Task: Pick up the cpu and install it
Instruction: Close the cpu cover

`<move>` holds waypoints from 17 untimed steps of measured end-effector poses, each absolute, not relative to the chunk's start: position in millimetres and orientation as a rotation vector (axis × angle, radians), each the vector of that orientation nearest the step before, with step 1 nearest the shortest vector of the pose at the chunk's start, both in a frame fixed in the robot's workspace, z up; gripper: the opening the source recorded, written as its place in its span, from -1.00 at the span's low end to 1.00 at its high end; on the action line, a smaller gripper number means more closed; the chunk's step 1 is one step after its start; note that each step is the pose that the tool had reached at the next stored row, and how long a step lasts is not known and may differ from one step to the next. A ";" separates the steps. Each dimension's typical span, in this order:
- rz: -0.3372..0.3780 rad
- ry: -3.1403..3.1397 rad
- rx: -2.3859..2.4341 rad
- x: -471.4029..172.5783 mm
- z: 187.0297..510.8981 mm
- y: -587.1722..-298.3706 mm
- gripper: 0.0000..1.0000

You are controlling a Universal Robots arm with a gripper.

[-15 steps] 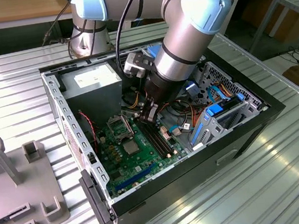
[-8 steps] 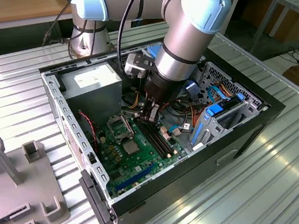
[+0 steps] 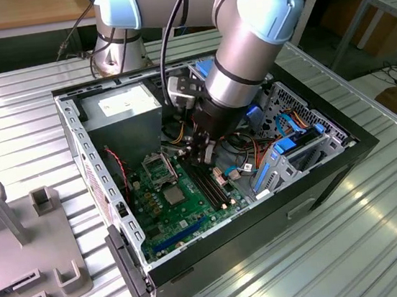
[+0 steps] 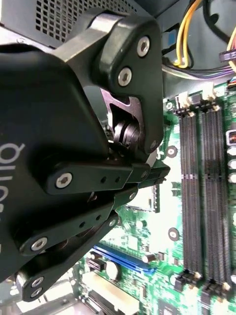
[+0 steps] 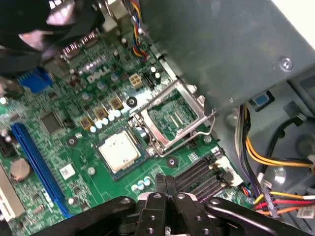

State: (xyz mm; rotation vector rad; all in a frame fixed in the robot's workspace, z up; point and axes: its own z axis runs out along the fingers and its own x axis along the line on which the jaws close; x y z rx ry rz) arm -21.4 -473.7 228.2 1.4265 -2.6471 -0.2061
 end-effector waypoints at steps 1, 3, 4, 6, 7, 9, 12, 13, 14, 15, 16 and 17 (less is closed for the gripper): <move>-0.197 -2.656 1.435 -21.6 228.2 -473.7 -0.79; -0.186 -2.668 1.449 -22.2 228.0 -473.7 -0.79; -0.181 -2.673 1.454 -22.5 227.9 -473.7 -0.79; -0.163 -2.693 1.471 -23.5 227.9 -473.7 -0.79; -0.153 -2.703 1.478 -24.0 227.9 -473.8 -0.79; -0.119 -2.741 1.502 -26.0 227.6 -473.7 -0.79; -0.086 -2.772 1.530 -27.6 227.4 -473.7 -0.79; -0.082 -2.769 1.546 -27.5 227.2 -473.7 -0.79; -0.082 -2.761 1.561 -27.5 227.1 -473.7 -0.79; -0.082 -2.748 1.583 -27.6 226.5 -473.7 -0.79; -0.083 -2.735 1.604 -27.6 226.0 -473.8 -0.79; -0.085 -2.720 1.630 -27.7 225.3 -473.8 -0.79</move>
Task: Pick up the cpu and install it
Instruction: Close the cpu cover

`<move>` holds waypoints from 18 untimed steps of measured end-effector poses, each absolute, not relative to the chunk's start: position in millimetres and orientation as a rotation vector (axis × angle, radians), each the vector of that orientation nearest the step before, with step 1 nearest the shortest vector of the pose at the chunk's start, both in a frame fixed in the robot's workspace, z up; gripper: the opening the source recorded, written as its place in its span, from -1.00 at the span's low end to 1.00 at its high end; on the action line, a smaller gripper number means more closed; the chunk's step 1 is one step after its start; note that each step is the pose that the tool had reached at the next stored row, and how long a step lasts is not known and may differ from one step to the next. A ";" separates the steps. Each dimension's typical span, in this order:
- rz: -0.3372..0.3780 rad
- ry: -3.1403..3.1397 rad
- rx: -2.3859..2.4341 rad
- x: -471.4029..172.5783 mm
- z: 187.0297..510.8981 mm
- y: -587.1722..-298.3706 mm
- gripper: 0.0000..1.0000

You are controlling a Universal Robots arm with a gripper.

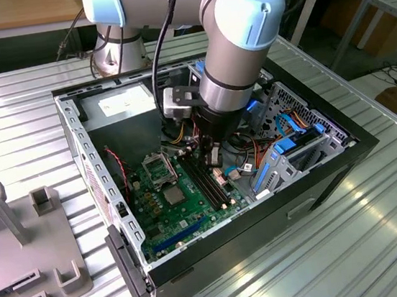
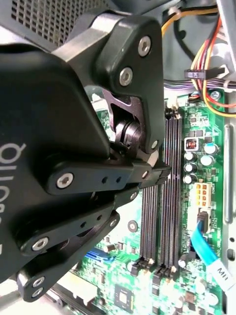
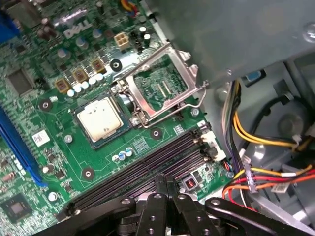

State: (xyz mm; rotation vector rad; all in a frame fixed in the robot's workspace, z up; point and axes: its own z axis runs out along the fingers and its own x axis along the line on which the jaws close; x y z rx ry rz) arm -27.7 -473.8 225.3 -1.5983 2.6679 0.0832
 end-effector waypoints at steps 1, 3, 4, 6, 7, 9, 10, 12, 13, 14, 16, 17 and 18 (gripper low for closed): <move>0.085 2.647 -1.633 -27.6 224.5 -473.7 -0.79; 0.086 2.617 -1.683 -27.6 223.4 -473.7 -0.79; 0.086 2.602 -1.707 -27.6 222.9 -473.7 -0.79; 0.088 2.586 -1.731 -28.2 221.9 -473.6 -0.79; 0.088 2.585 -1.731 -29.8 221.8 -473.2 -0.79; 0.087 2.585 -1.731 -33.7 221.7 -472.2 -0.79; 0.087 2.584 -1.731 -35.4 221.7 -471.8 -0.79; 0.083 2.582 -1.729 -39.8 221.7 -470.8 -0.79; 0.081 2.580 -1.728 -42.2 221.7 -470.1 -0.79; 0.079 2.578 -1.727 -43.8 221.7 -469.4 -0.79; 0.078 2.576 -1.726 -46.4 221.5 -468.1 -0.79; 0.080 2.575 -1.725 -47.4 221.4 -467.7 -0.79; 0.082 2.575 -1.725 -47.9 221.3 -466.9 -0.79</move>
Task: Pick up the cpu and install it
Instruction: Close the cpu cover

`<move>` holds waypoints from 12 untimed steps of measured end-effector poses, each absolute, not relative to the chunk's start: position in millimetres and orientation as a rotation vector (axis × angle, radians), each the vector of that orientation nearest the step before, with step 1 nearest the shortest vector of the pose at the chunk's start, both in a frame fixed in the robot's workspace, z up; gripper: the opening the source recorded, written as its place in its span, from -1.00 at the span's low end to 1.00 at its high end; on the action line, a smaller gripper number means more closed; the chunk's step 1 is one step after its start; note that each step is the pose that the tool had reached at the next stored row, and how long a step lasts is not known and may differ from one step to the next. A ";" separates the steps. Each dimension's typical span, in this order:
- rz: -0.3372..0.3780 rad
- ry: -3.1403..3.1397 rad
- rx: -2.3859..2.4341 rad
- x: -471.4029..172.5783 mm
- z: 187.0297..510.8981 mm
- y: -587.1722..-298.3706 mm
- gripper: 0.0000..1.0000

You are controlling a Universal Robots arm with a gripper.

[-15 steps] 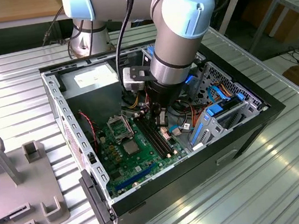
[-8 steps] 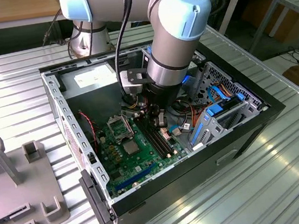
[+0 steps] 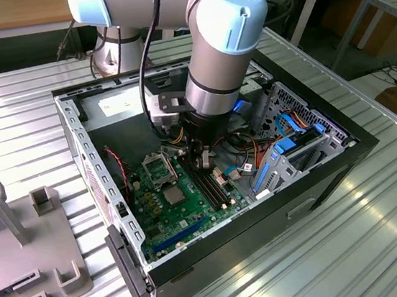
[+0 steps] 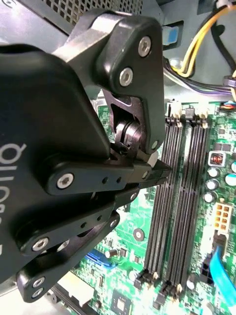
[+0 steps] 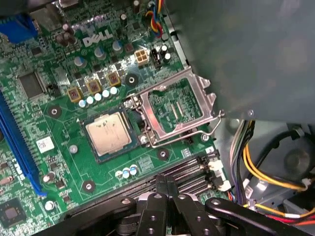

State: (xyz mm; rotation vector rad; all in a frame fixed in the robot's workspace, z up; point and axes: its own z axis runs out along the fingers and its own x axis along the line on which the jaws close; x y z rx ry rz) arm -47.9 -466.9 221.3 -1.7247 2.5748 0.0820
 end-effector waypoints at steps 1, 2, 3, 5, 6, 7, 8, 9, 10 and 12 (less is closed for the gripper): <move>0.084 2.574 -1.724 -48.4 221.2 -466.0 -0.79; 0.086 2.573 -1.724 -48.8 221.2 -465.2 -0.79; 0.090 2.570 -1.725 -49.2 221.1 -463.6 -0.79; 0.095 2.562 -1.734 -49.1 220.9 -462.3 -0.79; 0.098 2.554 -1.744 -49.1 220.7 -461.9 -0.79; 0.100 2.548 -1.751 -49.2 220.7 -461.6 -0.79; 0.104 2.540 -1.760 -49.2 220.5 -461.2 -0.79; 0.106 2.535 -1.766 -49.2 220.4 -460.8 -0.79; 0.107 2.531 -1.769 -49.6 220.3 -460.4 -0.79; 0.112 2.525 -1.768 -50.8 220.2 -459.9 -0.79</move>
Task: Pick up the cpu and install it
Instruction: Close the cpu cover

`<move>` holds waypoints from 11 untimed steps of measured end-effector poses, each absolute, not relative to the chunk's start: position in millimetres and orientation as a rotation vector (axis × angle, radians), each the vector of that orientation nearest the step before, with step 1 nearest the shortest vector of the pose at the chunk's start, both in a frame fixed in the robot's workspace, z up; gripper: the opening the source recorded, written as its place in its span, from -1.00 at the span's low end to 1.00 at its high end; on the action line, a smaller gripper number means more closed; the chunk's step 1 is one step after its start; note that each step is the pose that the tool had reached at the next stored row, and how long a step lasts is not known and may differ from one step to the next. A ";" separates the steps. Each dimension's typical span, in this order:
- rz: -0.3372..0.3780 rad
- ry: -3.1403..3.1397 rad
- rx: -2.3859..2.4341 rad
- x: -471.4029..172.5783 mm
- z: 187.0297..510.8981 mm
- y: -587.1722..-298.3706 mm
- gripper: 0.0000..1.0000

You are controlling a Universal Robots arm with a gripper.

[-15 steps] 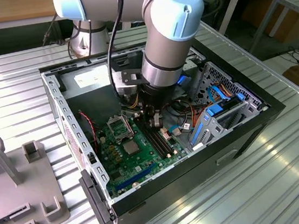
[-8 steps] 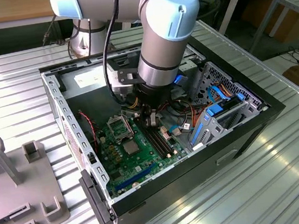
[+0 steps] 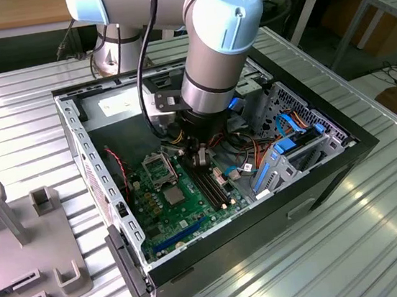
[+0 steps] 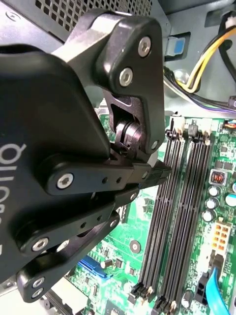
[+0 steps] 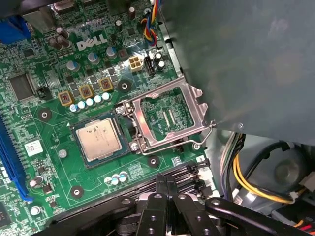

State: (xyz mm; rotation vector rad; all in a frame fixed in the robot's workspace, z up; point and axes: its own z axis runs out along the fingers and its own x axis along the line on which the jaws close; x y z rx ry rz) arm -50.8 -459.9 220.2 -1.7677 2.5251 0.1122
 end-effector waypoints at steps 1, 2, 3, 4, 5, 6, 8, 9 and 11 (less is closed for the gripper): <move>0.121 2.521 -1.765 -51.0 220.0 -459.8 -0.79; 0.135 2.515 -1.761 -51.3 220.0 -459.7 -0.79; 0.150 2.509 -1.757 -51.3 219.9 -459.7 -0.79; 0.165 2.503 -1.752 -51.4 219.9 -459.7 -0.79; 0.181 2.496 -1.747 -51.7 219.9 -459.7 -0.79; 0.193 2.489 -1.742 -52.2 219.9 -459.7 -0.79; 0.206 2.482 -1.738 -53.2 219.9 -459.7 -0.79; 0.211 2.480 -1.737 -53.2 219.9 -459.7 -0.79; 0.220 2.475 -1.735 -53.3 219.9 -459.7 -0.79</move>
